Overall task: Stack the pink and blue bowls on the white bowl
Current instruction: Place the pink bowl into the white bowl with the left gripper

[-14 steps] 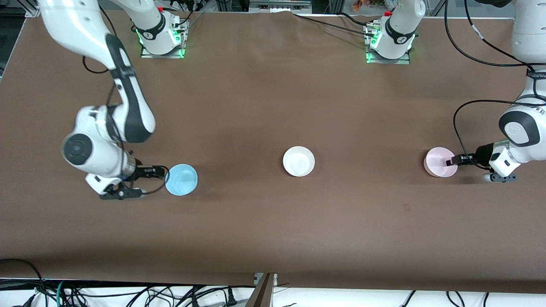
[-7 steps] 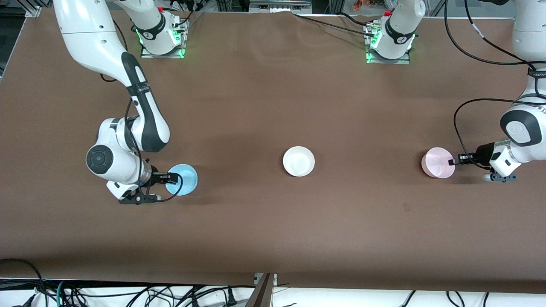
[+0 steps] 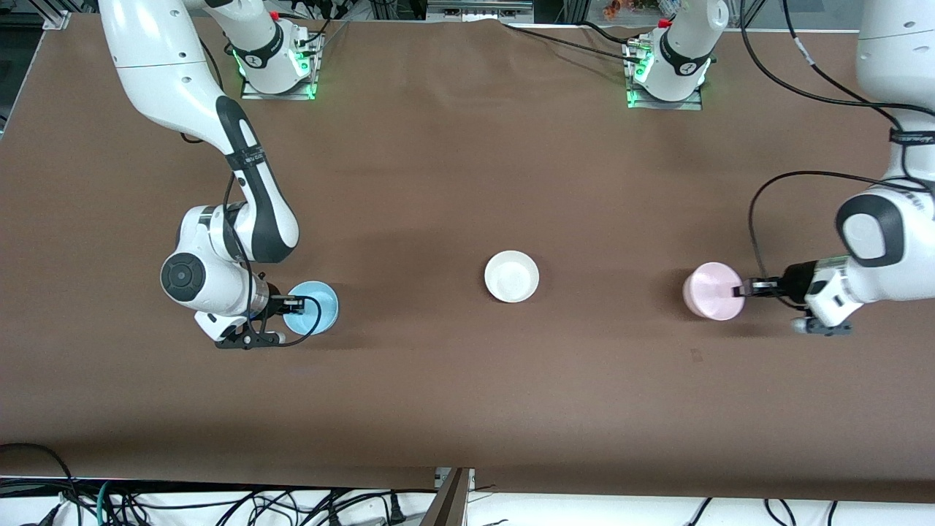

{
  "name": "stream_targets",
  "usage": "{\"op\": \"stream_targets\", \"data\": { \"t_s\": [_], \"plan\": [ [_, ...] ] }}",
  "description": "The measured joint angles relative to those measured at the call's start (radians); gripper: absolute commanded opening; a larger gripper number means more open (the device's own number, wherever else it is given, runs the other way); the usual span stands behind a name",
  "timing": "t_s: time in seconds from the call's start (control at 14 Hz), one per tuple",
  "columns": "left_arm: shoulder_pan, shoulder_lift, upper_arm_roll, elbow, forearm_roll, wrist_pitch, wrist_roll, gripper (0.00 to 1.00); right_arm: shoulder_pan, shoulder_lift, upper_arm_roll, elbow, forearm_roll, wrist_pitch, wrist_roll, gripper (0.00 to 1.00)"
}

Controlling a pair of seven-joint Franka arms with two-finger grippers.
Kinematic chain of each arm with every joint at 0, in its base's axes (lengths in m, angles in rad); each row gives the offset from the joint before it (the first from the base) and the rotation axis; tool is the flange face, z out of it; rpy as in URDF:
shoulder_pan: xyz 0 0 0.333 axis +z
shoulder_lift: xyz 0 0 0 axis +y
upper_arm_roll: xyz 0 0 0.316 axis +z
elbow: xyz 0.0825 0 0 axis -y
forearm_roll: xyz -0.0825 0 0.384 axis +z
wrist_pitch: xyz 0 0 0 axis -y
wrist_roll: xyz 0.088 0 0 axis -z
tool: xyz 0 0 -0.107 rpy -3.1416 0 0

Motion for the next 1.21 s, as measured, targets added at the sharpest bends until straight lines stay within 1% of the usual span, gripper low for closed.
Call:
{"op": "stream_targets", "data": {
  "t_s": [0.14, 0.21, 0.43, 0.57, 0.79, 0.93, 1.21],
  "plan": [
    [-0.044, 0.0, -0.054, 0.013, 0.0, 0.001, -0.081, 0.0, 0.0, -0.002, 0.0, 0.016, 0.001, -0.024, 0.0, 0.0],
    [-0.071, 0.0, -0.073, 0.019, 0.0, 0.005, -0.121, 0.0, 0.0, -0.007, 0.0, 0.039, 0.003, -0.069, 0.0, 0.0],
    [-0.154, 0.0, -0.137, 0.025, 0.0, 0.062, -0.277, 0.0, 0.0, -0.047, -0.004, 0.135, 0.003, -0.261, 0.0, 0.0],
    [-0.204, 0.0, -0.176, 0.026, 0.0, 0.107, -0.381, 0.0, -0.004, -0.11, -0.012, 0.183, 0.003, -0.397, -0.001, 0.0],
    [-0.283, 0.003, -0.188, 0.023, 0.0, 0.155, -0.43, 0.0, -0.005, -0.212, -0.028, 0.229, -0.001, -0.607, -0.001, 0.0],
    [-0.329, 0.004, -0.189, 0.019, 0.0, 0.188, -0.467, 0.0, -0.006, -0.258, -0.039, 0.249, -0.013, -0.7, -0.001, 0.0],
    [-0.403, 0.019, -0.19, 0.01, 0.007, 0.243, -0.523, 0.0, -0.001, -0.263, -0.038, 0.256, -0.015, -0.724, 0.0, 0.0]
  ]
}}
